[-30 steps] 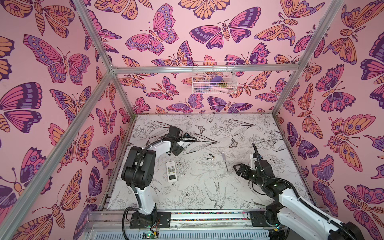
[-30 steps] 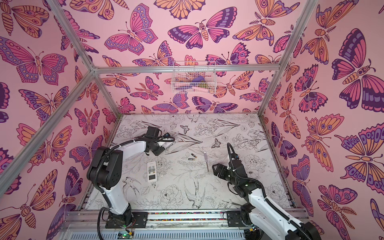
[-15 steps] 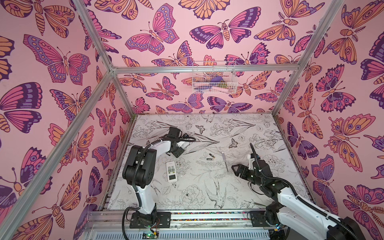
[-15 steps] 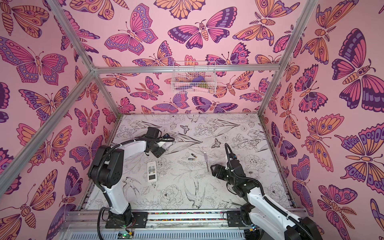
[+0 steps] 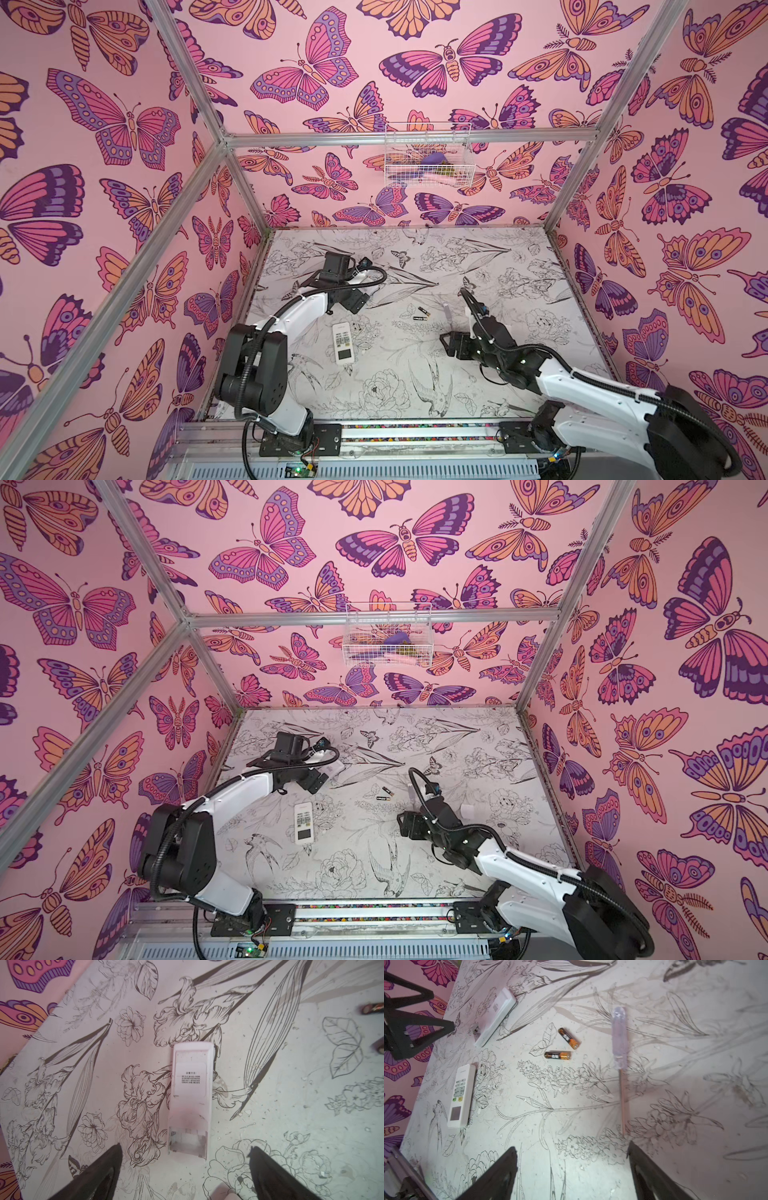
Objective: Unload the batteries from the remote control
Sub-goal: 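Lower the empty remote with the left gripper while the right reaches for the display remote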
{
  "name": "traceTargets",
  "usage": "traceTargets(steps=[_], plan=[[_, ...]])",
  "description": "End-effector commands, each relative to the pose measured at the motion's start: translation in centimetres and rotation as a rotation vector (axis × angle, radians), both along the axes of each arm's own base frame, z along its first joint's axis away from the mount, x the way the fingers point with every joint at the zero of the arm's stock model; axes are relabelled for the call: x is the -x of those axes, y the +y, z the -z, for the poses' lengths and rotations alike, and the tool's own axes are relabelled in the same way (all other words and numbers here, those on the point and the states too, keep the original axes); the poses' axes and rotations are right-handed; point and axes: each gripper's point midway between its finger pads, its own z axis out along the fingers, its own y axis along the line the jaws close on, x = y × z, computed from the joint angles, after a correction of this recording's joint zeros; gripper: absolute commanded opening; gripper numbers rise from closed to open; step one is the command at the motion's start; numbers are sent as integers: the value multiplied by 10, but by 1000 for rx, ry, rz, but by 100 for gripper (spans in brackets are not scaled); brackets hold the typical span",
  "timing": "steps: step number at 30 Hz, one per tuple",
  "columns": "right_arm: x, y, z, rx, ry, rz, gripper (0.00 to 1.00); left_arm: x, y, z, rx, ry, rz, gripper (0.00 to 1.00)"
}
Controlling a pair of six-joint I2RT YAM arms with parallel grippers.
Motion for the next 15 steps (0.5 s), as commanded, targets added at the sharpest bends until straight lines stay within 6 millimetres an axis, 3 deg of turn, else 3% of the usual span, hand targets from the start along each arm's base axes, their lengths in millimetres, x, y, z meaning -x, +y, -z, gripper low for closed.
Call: traceTargets(steps=[1, 9, 15], plan=[[-9, 29, -20, 39, -115, -38, 84, 11, 4, -14, 84, -41, -23, 99], [6, 125, -18, 158, -183, -279, 87, 23, 46, -59, 254, -180, -189, 99], [20, 186, -13, 231, -226, -441, 88, 24, 81, -80, 374, -220, -354, 99]])
